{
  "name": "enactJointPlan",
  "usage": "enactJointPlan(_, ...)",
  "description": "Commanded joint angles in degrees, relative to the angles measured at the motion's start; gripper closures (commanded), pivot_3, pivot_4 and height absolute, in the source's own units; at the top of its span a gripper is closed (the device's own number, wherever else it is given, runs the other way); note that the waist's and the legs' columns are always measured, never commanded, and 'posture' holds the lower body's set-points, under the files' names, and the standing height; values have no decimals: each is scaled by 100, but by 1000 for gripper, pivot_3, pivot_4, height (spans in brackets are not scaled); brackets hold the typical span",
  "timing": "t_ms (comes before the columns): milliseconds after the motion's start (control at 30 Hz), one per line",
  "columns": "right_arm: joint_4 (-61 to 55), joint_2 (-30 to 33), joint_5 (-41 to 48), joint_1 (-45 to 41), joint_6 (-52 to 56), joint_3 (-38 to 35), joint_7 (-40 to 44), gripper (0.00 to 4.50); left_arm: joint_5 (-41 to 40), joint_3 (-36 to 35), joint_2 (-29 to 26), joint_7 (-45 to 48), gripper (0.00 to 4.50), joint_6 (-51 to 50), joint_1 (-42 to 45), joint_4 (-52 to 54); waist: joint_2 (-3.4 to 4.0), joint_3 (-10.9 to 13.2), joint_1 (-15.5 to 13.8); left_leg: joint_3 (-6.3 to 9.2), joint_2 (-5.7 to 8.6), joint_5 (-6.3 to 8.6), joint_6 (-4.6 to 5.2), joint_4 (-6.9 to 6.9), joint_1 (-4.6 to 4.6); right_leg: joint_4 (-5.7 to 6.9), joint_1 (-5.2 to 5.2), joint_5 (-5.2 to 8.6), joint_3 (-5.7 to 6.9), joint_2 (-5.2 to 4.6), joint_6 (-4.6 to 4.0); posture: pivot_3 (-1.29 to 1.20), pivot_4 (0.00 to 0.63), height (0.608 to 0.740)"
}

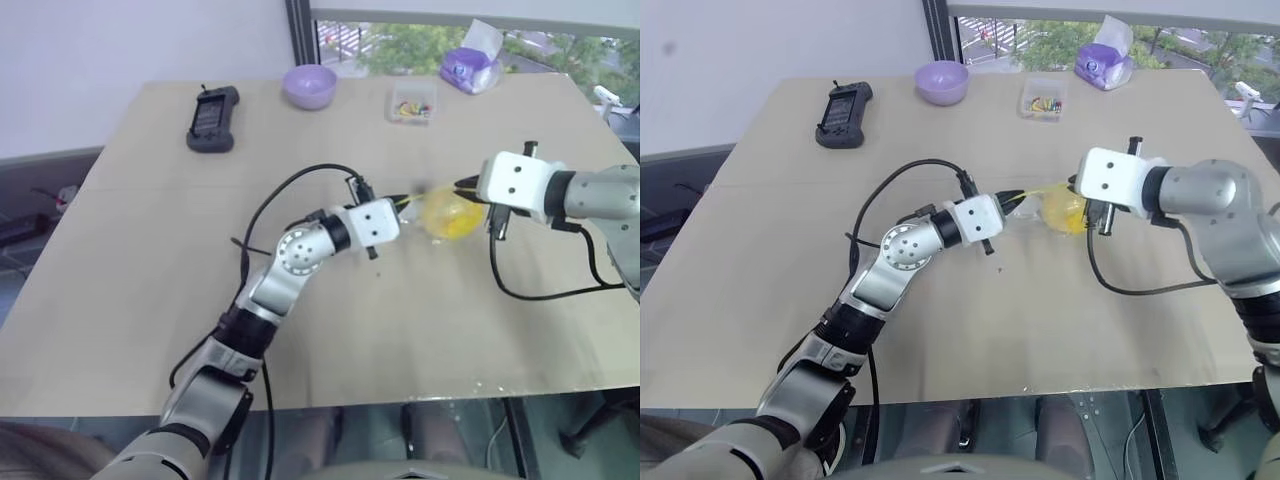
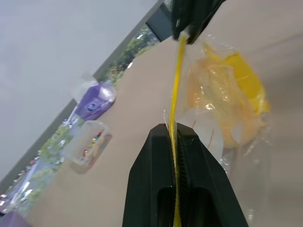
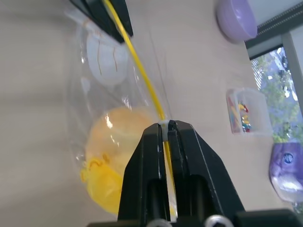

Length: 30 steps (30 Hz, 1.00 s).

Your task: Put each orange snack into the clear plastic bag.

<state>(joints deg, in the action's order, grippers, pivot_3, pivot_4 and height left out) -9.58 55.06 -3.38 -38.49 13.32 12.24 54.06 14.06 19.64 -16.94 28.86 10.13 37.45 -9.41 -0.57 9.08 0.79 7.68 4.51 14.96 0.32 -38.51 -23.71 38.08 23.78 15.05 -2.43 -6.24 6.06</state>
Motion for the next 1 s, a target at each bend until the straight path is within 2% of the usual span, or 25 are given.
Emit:
enactJointPlan(33,363,372,-312,-9,45,-560,-230,4483,62,-457,-194,-356,4500,61,127,-144,0,0,0,0,0,0,0,0,0,0,0,0,0,0,0,0,150,740)
enactJointPlan(333,566,580,-385,-3,-24,-641,-318,4483,114,-524,-208,-754,4500,16,313,-445,0,0,5,-2,0,0,0,1,0,-1,1,0,-1,0,0,0,150,740)
enactJointPlan(1000,681,679,-493,-55,66,-660,-497,4483,68,-426,-59,-809,4500,104,503,-690,0,0,2,-3,0,0,0,1,0,0,1,0,-1,0,0,0,150,740)
